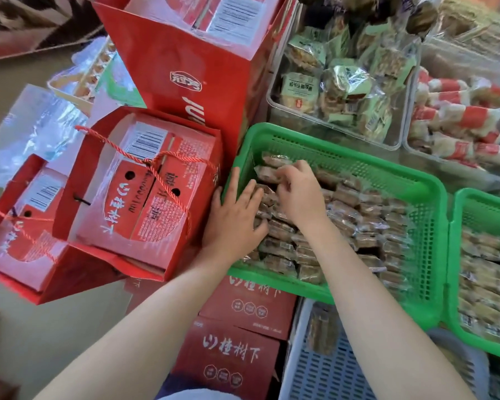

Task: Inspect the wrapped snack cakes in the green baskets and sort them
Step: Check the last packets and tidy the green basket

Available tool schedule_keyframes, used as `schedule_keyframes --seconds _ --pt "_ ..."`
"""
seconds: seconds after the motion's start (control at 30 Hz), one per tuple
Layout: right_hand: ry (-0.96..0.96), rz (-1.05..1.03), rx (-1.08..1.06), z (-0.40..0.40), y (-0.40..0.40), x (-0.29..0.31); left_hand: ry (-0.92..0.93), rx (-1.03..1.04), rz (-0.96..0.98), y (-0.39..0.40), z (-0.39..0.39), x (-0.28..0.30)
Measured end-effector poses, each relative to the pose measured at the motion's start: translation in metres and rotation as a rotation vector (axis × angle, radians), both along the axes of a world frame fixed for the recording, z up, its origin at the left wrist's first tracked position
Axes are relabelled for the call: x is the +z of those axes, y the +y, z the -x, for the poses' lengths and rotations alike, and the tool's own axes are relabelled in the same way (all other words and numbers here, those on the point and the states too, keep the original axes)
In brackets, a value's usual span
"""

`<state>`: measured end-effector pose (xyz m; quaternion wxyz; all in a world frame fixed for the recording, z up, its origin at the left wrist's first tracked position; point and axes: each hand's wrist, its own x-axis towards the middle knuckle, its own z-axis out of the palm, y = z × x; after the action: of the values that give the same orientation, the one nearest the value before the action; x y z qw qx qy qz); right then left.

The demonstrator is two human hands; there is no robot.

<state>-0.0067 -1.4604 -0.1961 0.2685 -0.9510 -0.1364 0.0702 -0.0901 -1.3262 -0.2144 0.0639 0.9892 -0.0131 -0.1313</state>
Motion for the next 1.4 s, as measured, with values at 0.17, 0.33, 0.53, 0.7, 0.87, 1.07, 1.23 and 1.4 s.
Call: schedule_keyframes --seconds 0.17,0.33,0.53,0.7,0.87,1.07,1.23,1.4 --pt "-0.009 0.194 0.023 -0.018 0.008 -0.007 0.007 0.002 -0.058 -0.002 -0.001 -0.002" --pt "-0.006 0.248 0.011 -0.02 0.012 -0.017 0.024 0.003 -0.062 -0.002 0.0 0.0" --pt "0.09 0.275 -0.055 -0.028 0.013 -0.01 0.046 -0.004 -0.085 -0.002 -0.001 0.001" --pt "0.133 0.36 -0.063 -0.031 0.018 -0.006 0.033 0.002 -0.079 -0.001 0.0 0.0" --pt "0.052 0.405 0.043 -0.019 0.025 -0.001 0.049 -0.006 -0.059 -0.001 0.0 0.002" --pt "0.05 0.388 0.032 -0.018 0.025 0.001 0.053 -0.004 -0.041 -0.001 0.0 0.003" --pt "0.009 0.319 0.042 -0.016 0.022 0.002 0.037 -0.002 -0.039 0.0 0.001 0.003" --pt "-0.01 0.068 -0.003 -0.023 0.013 0.028 -0.005 0.002 -0.044 0.001 0.001 -0.001"
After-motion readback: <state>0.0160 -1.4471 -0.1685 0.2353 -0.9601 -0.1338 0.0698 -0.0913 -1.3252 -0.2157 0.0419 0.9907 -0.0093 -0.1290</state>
